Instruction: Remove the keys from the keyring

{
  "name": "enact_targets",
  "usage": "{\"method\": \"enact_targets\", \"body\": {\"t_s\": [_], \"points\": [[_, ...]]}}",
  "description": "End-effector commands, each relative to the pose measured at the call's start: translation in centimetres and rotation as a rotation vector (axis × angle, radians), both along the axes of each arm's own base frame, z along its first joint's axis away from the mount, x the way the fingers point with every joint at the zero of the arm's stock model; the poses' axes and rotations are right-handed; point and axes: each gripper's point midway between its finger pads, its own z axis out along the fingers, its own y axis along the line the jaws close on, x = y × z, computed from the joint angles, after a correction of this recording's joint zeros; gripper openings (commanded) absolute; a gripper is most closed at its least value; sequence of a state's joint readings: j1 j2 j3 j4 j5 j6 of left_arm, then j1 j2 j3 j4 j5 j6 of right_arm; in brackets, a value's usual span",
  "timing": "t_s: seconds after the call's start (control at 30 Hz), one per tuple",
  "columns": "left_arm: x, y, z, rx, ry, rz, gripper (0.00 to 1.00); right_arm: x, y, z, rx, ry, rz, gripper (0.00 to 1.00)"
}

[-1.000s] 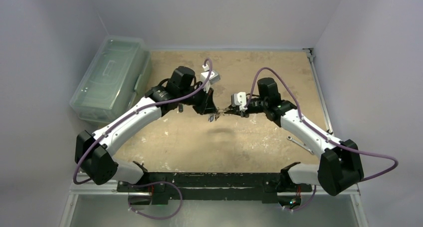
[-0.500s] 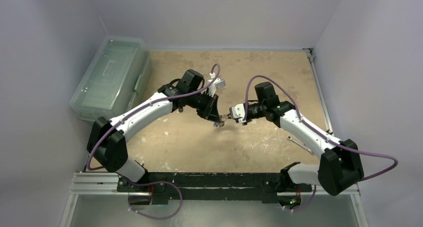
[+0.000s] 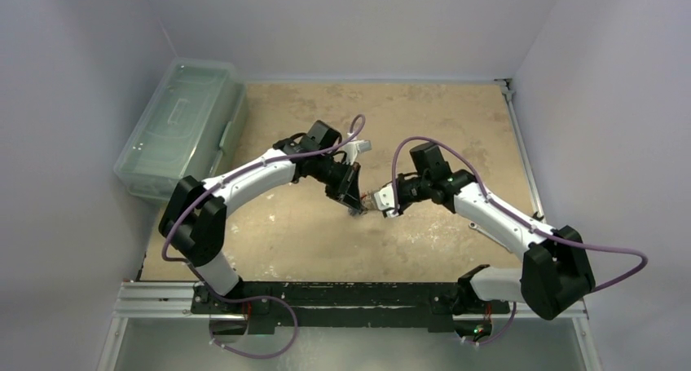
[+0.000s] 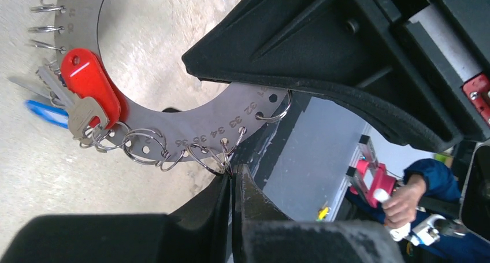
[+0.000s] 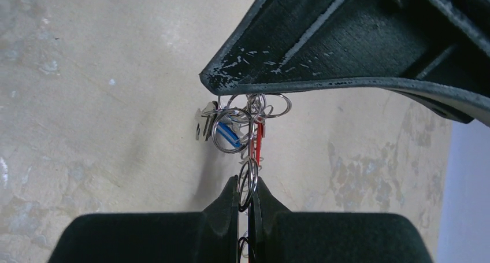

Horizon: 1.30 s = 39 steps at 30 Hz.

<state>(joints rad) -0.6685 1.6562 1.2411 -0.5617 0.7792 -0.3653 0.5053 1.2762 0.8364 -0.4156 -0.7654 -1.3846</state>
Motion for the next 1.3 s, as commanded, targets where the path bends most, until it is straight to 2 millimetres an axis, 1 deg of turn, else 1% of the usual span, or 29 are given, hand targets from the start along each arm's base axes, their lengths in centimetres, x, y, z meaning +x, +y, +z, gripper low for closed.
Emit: {"method": "enact_targets", "body": {"t_s": [0.0,0.03,0.07,0.17,0.2,0.23,0.3,0.33,0.37,0.4,0.47,0.5,0.53,0.57,0.6,0.63,0.67,0.73,0.8,0.83,0.87,0.93,1.0,1.07,1.27], "points": [[-0.6,-0.3,0.1,-0.040,0.073,-0.020,0.00,-0.6,1.8,1.9,0.092,-0.068,0.088,0.00],[-0.1,-0.5,1.0,-0.070,0.049,-0.029,0.00,-0.9,2.0,2.0,0.107,-0.040,0.086,0.00],[0.6,-0.4,2.0,-0.089,0.018,-0.032,0.06,-1.1,2.0,2.0,0.120,-0.011,0.079,0.00],[2.0,0.3,5.3,-0.153,-0.095,-0.067,0.39,-1.7,2.2,2.2,0.166,0.077,0.054,0.00],[2.1,0.4,6.5,-0.171,-0.145,-0.093,0.47,-1.7,2.2,2.4,0.186,0.104,0.040,0.00],[2.0,0.6,7.4,-0.181,-0.189,-0.115,0.58,-1.7,2.2,2.5,0.206,0.130,0.024,0.00],[1.8,1.2,9.0,-0.192,-0.261,-0.142,0.69,-1.5,2.1,3.0,0.242,0.180,-0.005,0.00],[1.7,1.7,9.7,-0.191,-0.301,-0.158,0.72,-1.3,2.0,3.3,0.262,0.208,-0.024,0.00],[2.1,2.2,10.5,-0.180,-0.375,-0.177,0.74,-1.3,2.0,3.8,0.286,0.237,-0.032,0.00],[2.9,2.6,11.8,-0.163,-0.459,-0.180,0.75,-1.3,2.1,4.2,0.302,0.281,-0.056,0.00],[4.3,4.0,13.3,-0.110,-0.601,-0.152,0.75,-0.7,2.3,5.3,0.350,0.342,-0.106,0.00],[5.2,4.6,14.0,-0.090,-0.673,-0.102,0.75,-0.5,2.5,5.9,0.380,0.381,-0.131,0.00],[5.6,5.2,14.7,-0.094,-0.740,-0.048,0.75,-0.1,2.6,6.7,0.415,0.409,-0.149,0.00],[5.6,5.7,15.2,-0.115,-0.813,-0.010,0.74,0.2,2.8,7.4,0.449,0.446,-0.169,0.00],[5.3,6.0,16.3,-0.164,-0.903,0.019,0.73,0.4,3.0,8.1,0.481,0.480,-0.182,0.00],[4.8,6.3,17.0,-0.214,-0.976,0.047,0.71,0.5,3.3,8.8,0.513,0.504,-0.185,0.00],[4.7,6.5,18.2,-0.268,-1.059,0.087,0.69,0.5,3.5,9.5,0.540,0.542,-0.185,0.00],[4.5,7.1,19.2,-0.319,-1.149,0.137,0.64,0.2,3.8,10.9,0.598,0.598,-0.175,0.00],[4.4,6.8,19.2,-0.341,-1.158,0.134,0.60,-0.6,4.0,12.5,0.671,0.650,-0.142,0.00],[4.1,6.4,19.0,-0.358,-1.150,0.104,0.58,-1.2,3.9,13.2,0.712,0.683,-0.127,0.00],[4.2,6.2,18.9,-0.364,-1.145,0.094,0.57,-1.8,3.7,14.1,0.756,0.668,-0.094,0.00],[4.1,5.6,19.2,-0.412,-1.136,0.094,0.56,-2.5,3.5,15.2,0.803,0.673,-0.070,0.00],[4.1,5.1,19.4,-0.443,-1.134,0.102,0.53,-2.6,3.5,15.6,0.814,0.679,-0.066,0.00],[4.1,4.6,19.1,-0.452,-1.122,0.096,0.51,-2.8,3.4,15.8,0.817,0.670,-0.057,0.00],[3.4,3.1,18.7,-0.476,-1.106,0.062,0.50,-2.9,3.3,15.6,0.824,0.677,-0.065,0.00]]}}
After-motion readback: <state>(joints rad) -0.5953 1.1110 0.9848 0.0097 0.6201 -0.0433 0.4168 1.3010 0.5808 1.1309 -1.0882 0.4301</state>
